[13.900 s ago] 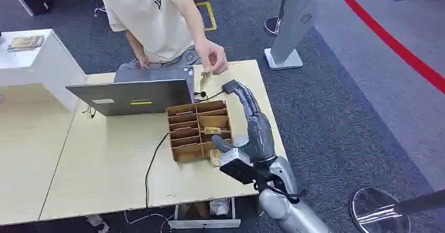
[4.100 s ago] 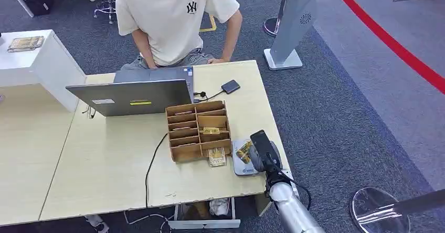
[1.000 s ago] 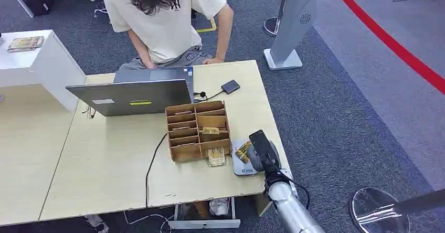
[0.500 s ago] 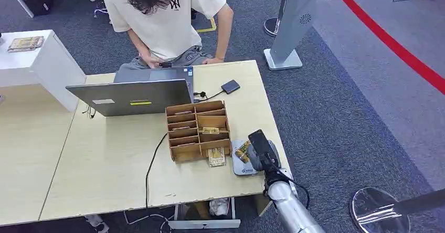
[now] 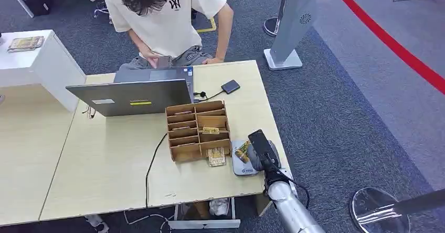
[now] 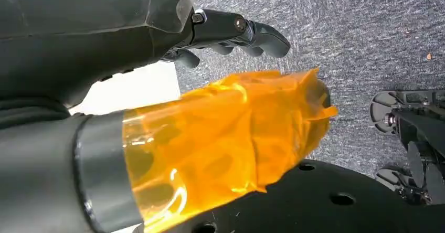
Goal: Pass the card to the sensor for recognition and then transmit it.
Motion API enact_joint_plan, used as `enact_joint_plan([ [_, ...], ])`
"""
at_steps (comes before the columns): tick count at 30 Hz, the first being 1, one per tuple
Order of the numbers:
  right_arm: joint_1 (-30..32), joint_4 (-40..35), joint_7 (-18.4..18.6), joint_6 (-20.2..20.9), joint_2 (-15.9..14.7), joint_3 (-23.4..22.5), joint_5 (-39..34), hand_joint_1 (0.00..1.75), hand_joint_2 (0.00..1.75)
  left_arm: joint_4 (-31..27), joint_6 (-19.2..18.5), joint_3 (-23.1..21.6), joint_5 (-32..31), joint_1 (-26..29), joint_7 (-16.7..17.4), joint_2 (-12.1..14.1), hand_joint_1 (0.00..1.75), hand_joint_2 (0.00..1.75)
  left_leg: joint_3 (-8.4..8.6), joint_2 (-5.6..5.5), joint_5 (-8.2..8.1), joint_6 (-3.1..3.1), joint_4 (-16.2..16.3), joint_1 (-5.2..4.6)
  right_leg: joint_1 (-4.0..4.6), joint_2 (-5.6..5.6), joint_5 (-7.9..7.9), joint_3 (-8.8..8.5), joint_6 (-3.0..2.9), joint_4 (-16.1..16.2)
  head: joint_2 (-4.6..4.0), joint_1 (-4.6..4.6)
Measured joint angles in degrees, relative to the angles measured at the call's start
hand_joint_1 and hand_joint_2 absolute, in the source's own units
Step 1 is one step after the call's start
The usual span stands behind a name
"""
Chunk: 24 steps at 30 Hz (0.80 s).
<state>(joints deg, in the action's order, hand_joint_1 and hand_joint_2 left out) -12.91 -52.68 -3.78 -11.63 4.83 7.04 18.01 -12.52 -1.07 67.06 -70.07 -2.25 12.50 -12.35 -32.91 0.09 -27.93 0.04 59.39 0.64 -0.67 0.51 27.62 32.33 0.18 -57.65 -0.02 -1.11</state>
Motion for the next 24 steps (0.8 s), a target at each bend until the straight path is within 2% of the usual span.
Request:
enact_joint_plan([
  [24,0.0,0.11,-0.22,-0.2,0.02,0.0,-0.04,1.75,1.75,0.0,0.02,0.81,0.13,0.0,0.0,-0.26,0.0,0.0,0.0,0.0,0.0,0.0,0.0,0.0,0.0,0.0,0.0,0.0,0.0,0.0,0.0,0.0],
])
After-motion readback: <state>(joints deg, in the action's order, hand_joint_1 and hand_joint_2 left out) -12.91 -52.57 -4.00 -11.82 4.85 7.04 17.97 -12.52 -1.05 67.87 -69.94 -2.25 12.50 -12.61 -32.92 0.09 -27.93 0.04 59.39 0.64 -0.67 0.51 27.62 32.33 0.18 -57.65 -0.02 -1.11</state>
